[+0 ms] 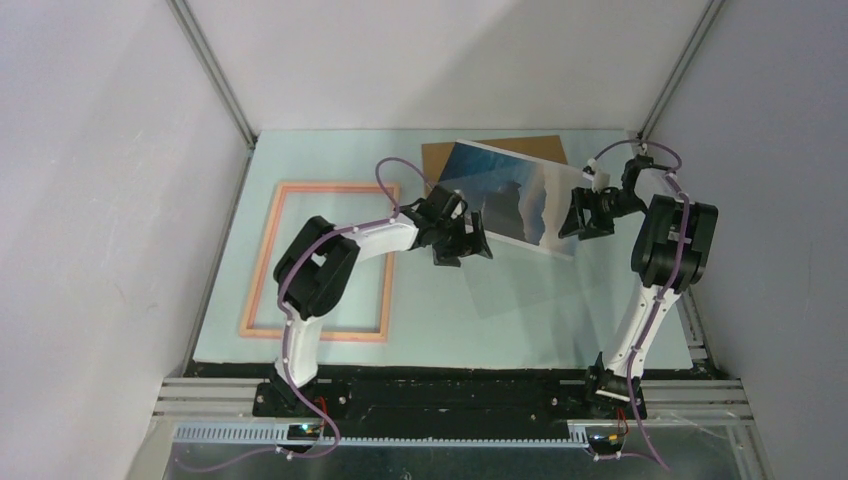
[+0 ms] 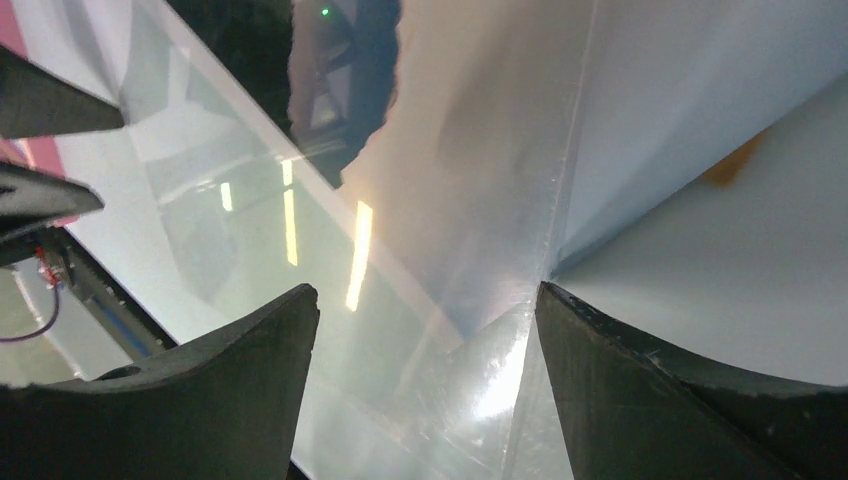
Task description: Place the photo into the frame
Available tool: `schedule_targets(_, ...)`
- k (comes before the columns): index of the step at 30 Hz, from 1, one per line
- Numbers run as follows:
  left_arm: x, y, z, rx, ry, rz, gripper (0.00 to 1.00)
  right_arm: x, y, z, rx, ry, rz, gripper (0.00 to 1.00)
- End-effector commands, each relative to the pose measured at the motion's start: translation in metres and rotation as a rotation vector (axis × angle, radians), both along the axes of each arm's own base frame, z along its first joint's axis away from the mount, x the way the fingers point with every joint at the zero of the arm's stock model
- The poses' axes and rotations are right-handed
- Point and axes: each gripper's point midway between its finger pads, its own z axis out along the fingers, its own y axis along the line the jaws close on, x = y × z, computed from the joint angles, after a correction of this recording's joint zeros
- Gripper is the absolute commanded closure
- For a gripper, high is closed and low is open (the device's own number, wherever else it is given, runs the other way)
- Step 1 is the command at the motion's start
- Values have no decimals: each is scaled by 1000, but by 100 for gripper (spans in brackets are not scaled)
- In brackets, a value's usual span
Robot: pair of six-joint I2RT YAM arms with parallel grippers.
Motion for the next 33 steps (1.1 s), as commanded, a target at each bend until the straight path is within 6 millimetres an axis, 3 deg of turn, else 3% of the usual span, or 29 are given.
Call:
schedule_targets(1,10,34,4,90,-86,28,4,-8,18,32,61,-52,-18,17)
schedule_targets(7,6,56,-10,148,-111,28,5,-25,34,30,130,1,-69,19)
schedule_targets(14,-1,60,-37,173,-46,13,5,-34,47,26,204,67,-104,23)
schedule_targets(21,-3,61,-42,181,-44,-7,6,-34,54,23,345,129,-182,26)
schedule_targets(33,-7,55,-42,145,-36,-41,6,-30,60,8,436,200,-222,28)
